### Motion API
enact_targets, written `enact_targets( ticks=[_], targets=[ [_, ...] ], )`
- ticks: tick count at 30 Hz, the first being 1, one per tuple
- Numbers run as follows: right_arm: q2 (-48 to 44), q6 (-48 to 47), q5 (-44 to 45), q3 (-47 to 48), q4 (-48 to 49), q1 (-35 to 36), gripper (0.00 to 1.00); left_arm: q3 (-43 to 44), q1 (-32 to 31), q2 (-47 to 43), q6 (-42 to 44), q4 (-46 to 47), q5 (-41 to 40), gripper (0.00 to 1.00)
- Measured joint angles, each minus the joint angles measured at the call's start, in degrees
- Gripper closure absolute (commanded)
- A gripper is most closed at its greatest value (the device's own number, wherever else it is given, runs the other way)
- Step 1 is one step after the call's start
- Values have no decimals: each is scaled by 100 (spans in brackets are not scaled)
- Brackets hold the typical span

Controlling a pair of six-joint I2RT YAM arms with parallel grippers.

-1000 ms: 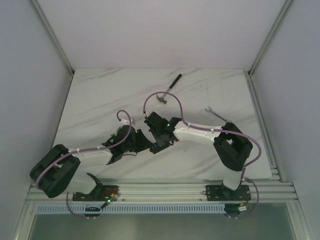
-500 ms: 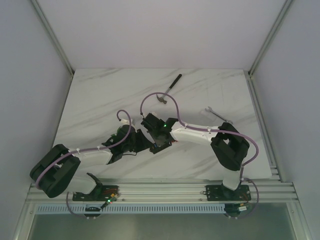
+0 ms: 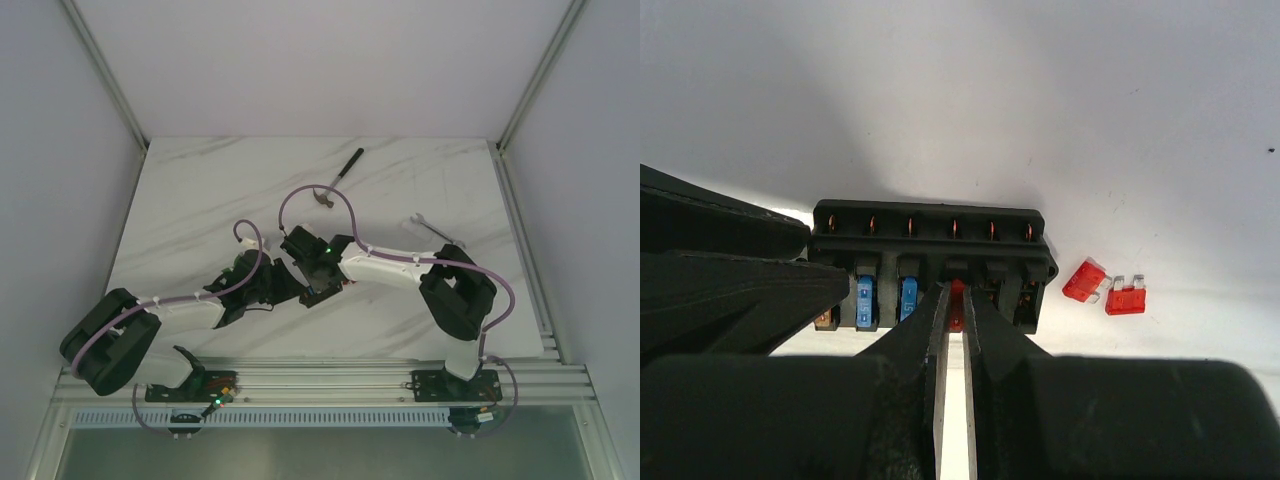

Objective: Snap on the fuse box
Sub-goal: Install the fuse at the fuse box base.

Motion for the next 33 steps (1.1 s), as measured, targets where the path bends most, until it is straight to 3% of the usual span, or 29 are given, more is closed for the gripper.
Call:
enact_targets(
  ticks=[10,23,28,33],
  targets=[
    [-46,9,22,149,-140,15,98,-2,0,-76,0,-57,-9,63],
    [-46,157,-7,352,-678,15,67,-90,7,-282,39,-365,-166,58],
    [-72,190,-26,411,-782,4,67,-92,7,-310,74,-431,-162,53],
    [-219,216,-122,433,-817,-59,74,-92,7,-387,170,-533,-120,52]
  ],
)
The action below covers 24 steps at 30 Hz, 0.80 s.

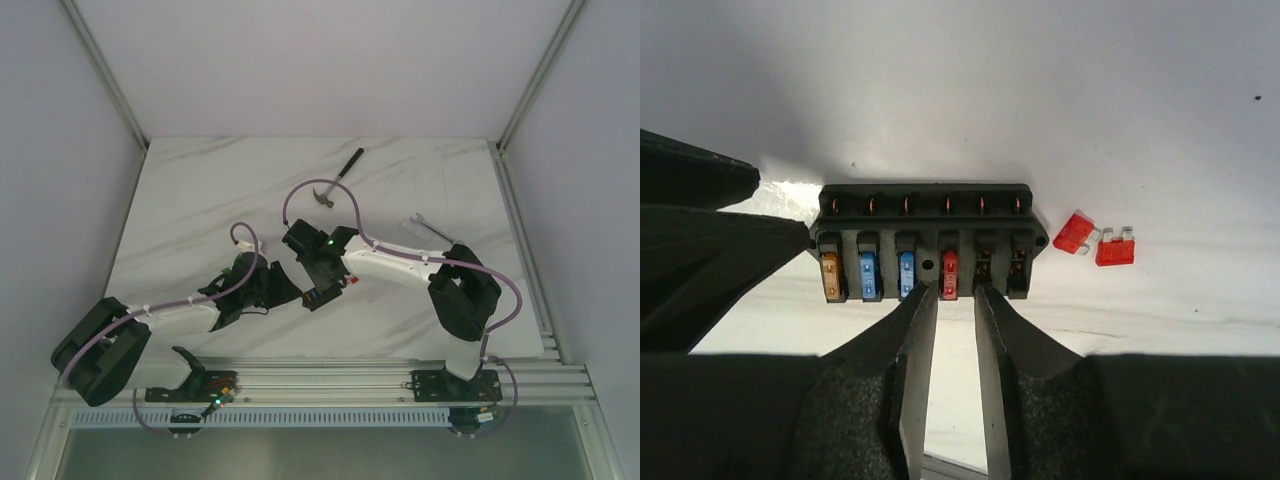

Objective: Snap on the fuse box
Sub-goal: Install the fuse at the fuse box base, then adjust the fuse in the fuse box base.

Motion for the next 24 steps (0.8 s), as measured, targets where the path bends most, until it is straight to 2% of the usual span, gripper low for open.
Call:
enact_targets(
  ticks=[11,18,24],
  targets=[
    [-101,33,-334,11,9,-208,79,-7,-2,-74,400,-31,341,49],
    [-101,33,-509,11,50,-216,77,-505,-39,-669,1067,448,302,28],
    [-101,31,-549,11,68,-291,77,-1266,-278,-927,1904,1558,76,23]
  ],
)
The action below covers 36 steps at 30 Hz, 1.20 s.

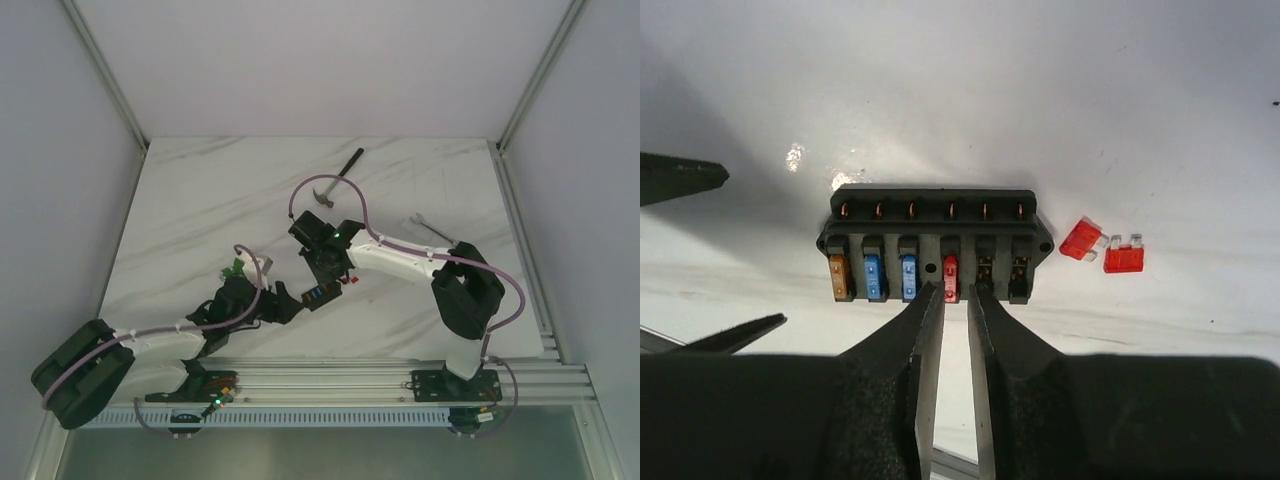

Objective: Snap on the fuse box
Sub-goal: Adjust the fuse in the fuse box base.

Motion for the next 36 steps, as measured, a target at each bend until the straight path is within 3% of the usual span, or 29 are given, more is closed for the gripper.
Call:
enact_targets(
  ticks=[8,20,36],
  targets=[
    [0,-70,-2,-24,2,-83,77,-426,-695,664,1362,1676,-546,26],
    [-9,-153,-28,-142,116,-83,76,-581,-990,2518,2905,4076,-820,32],
    [-35,-177,-90,-245,221,-92,77,-494,-1082,2918,3331,4966,-509,33]
  ],
)
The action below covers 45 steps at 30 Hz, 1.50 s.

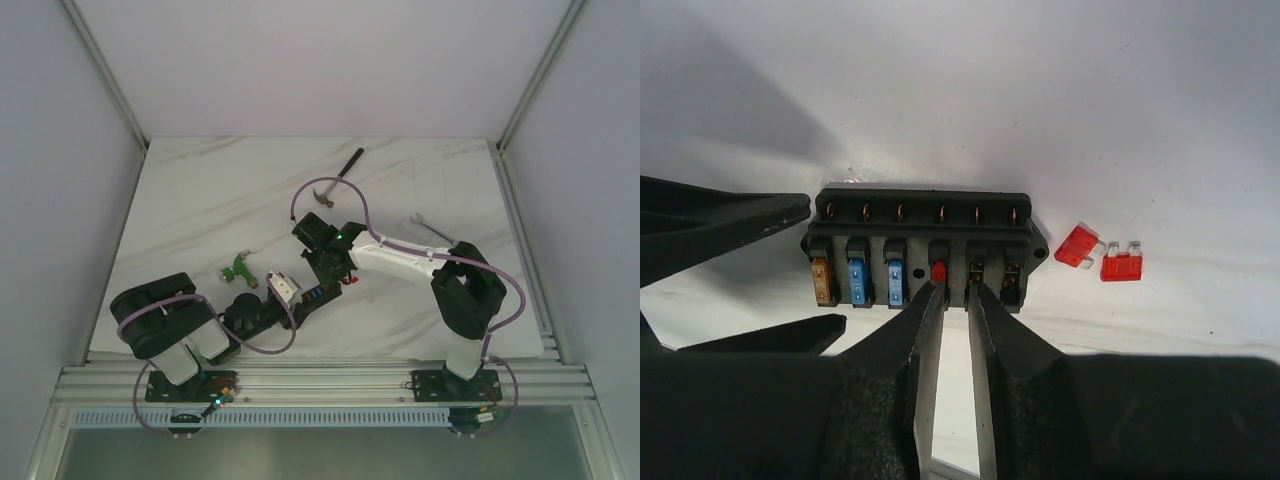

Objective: Snap on the fuse box
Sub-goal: Adjust the fuse in the fuse box base.

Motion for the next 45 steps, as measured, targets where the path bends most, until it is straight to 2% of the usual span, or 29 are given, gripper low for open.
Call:
enact_targets(
  ticks=[11,16,31,45],
  targets=[
    [7,-17,-216,0,37,0,79,118,0,389,22,157,98,40],
    [28,-24,-247,0,31,0,84,199,0,496,44,184,131,46],
    [55,-111,-33,0,-20,-31,86,393,0,549,46,20,79,52],
    [223,-426,7,197,42,-310,86,846,111,704,63,-319,-122,53]
  ],
)
